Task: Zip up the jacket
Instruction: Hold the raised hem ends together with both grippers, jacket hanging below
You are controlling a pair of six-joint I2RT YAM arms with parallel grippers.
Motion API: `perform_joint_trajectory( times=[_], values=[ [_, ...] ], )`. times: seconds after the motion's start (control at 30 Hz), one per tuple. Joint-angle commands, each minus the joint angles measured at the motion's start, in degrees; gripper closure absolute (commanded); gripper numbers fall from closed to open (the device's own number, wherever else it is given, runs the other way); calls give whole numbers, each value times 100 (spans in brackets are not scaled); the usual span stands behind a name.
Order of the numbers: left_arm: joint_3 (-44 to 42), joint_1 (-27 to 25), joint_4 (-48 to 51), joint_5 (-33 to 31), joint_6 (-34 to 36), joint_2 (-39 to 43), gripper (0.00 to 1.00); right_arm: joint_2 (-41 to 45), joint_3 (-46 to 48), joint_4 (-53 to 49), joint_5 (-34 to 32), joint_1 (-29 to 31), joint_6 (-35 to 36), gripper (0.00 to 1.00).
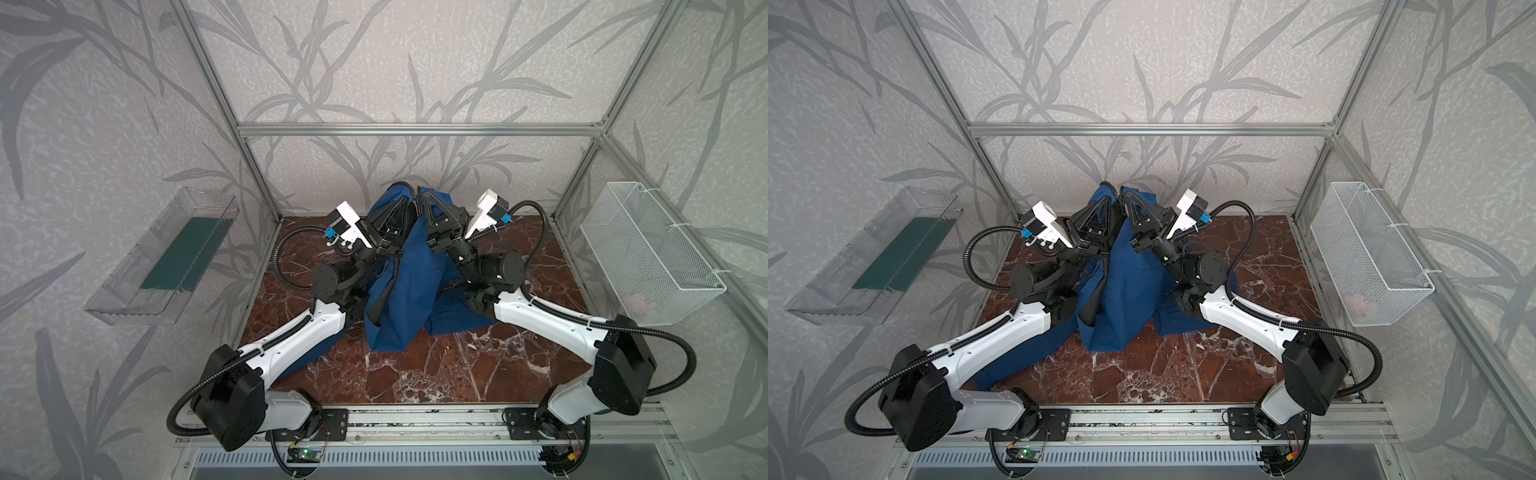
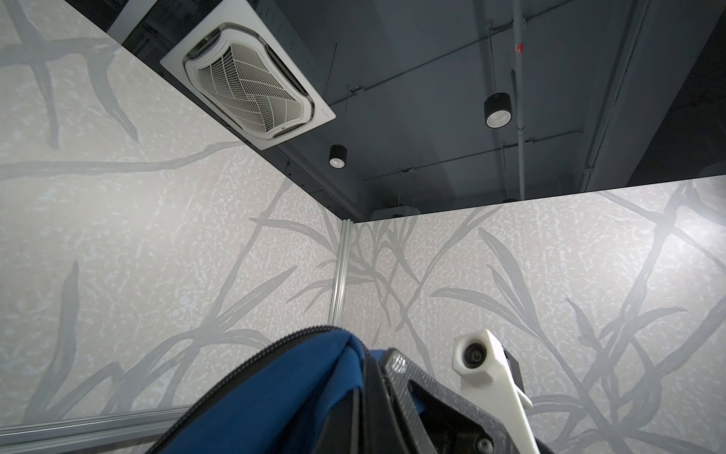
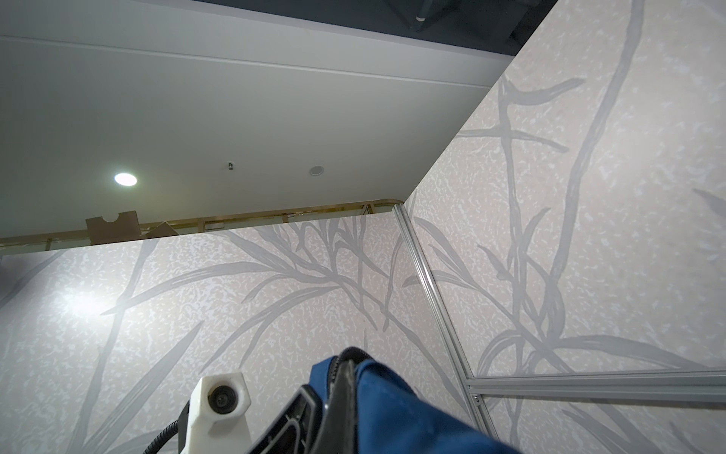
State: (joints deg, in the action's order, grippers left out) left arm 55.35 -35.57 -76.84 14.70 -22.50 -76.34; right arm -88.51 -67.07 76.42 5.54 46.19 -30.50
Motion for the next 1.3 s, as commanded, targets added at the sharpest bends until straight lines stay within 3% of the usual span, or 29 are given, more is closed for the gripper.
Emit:
perform_joint_trajectory(
  times=[0.0, 0.47, 1.03, 1.27],
  values=[
    [20, -32, -436, 110, 114, 69, 100, 31, -294, 410, 45, 56, -17, 100],
    [-42, -76, -352, 125, 431, 82, 100, 97, -274, 408, -18, 65, 17, 100],
    [-223, -485, 548, -393, 2153, 501, 100, 307, -70, 408, -202, 100, 229, 100],
    [-236, -530, 574, -556, 2334, 523, 100, 369, -44, 408, -186, 100, 281, 100]
  ],
)
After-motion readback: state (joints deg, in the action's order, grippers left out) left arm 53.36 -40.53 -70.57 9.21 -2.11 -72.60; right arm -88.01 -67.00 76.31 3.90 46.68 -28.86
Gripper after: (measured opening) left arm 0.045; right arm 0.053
